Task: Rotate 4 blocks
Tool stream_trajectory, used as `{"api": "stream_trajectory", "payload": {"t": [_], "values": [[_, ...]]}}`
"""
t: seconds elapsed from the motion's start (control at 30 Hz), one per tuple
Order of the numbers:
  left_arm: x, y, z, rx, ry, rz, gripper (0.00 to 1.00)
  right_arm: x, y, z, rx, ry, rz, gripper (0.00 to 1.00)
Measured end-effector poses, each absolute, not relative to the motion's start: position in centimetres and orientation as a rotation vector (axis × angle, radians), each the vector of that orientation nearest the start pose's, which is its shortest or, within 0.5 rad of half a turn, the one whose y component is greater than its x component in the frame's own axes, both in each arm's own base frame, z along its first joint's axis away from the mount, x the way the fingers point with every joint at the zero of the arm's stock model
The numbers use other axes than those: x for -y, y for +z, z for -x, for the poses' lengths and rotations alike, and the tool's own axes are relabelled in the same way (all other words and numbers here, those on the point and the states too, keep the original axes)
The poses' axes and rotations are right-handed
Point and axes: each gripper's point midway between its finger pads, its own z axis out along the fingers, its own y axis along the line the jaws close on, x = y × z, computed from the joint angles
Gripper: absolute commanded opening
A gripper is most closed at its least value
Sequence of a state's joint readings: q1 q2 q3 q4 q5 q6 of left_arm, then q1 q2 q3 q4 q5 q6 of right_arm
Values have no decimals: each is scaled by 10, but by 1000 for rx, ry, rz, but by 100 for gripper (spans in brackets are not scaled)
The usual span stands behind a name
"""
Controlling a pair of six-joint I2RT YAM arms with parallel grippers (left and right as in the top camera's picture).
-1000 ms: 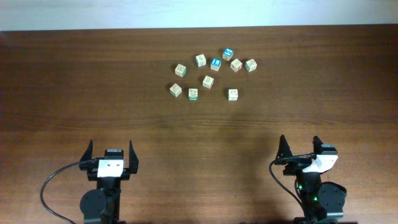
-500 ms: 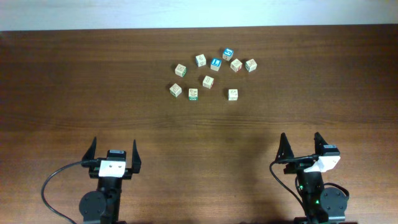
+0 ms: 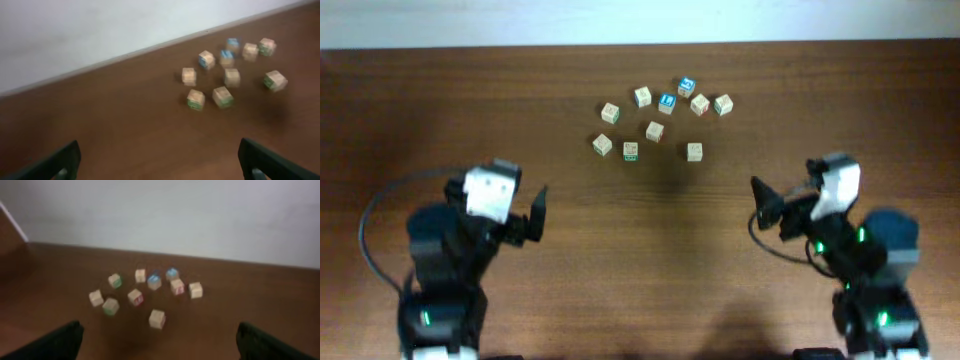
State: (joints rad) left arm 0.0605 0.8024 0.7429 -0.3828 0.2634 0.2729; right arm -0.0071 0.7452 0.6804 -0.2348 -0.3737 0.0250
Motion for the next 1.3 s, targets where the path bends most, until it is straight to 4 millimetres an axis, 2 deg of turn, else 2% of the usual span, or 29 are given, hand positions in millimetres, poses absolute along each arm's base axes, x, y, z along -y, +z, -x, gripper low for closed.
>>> {"api": "stream_trajectory", "payload": {"t": [0.07, 0.1, 0.17, 0.3, 0.33, 0.4, 0.43, 0.5, 0.53, 0.6, 0.63, 0.73, 0.77, 0.9, 0.93, 1.0, 1.07, 1.23, 1.3], "values": [[31, 247, -328, -2070, -121, -396, 99, -66, 258, -316, -2025, 429, 224, 98], [32, 241, -336, -2142, -156, -399, 99, -67, 257, -326, -2090, 452, 215, 98], [34, 235, -364, -2291, -229, -401, 99, -72, 248, -354, -2253, 524, 198, 98], [35, 217, -415, -2452, -320, -398, 99, -89, 234, -401, -2376, 632, 231, 98], [36, 213, -426, -2476, -342, -399, 99, -98, 229, -409, -2403, 644, 269, 98], [38, 206, -451, -2508, -385, -402, 99, -131, 216, -434, -2447, 639, 390, 98], [39, 200, -457, -2538, -402, -402, 99, -141, 206, -439, -2497, 616, 420, 98], [42, 184, -478, -2554, -418, -411, 98, -161, 171, -459, -2588, 519, 479, 98], [46, 166, -479, -2594, -441, -414, 99, -167, 149, -463, -2626, 485, 499, 98], [48, 144, -480, -2644, -463, -413, 99, -172, 119, -467, -2673, 466, 511, 100], [48, 139, -479, -2656, -468, -411, 99, -173, 108, -471, -2682, 462, 511, 83], [48, 140, -479, -2657, -473, -411, 99, -168, 97, -478, -2696, 412, 484, 71], [49, 140, -479, -2656, -474, -411, 99, -162, 92, -480, -2719, 375, 415, 68], [49, 141, -481, -2645, -470, -413, 99, -147, 54, -483, -2823, 248, 198, 61], [49, 141, -481, -2645, -471, -413, 99, -147, 40, -481, -2853, 220, 162, 58], [49, 141, -481, -2645, -472, -413, 99, -153, 25, -478, -2882, 196, 147, 49], [49, 141, -481, -2645, -473, -413, 99, -158, 18, -474, -2898, 176, 119, 43], [49, 141, -480, -2648, -474, -413, 99, -150, 16, -470, -2923, 114, 24, 26], [49, 141, -480, -2648, -475, -413, 99, -148, 15, -465, -2945, 99, 20, 24]]}}
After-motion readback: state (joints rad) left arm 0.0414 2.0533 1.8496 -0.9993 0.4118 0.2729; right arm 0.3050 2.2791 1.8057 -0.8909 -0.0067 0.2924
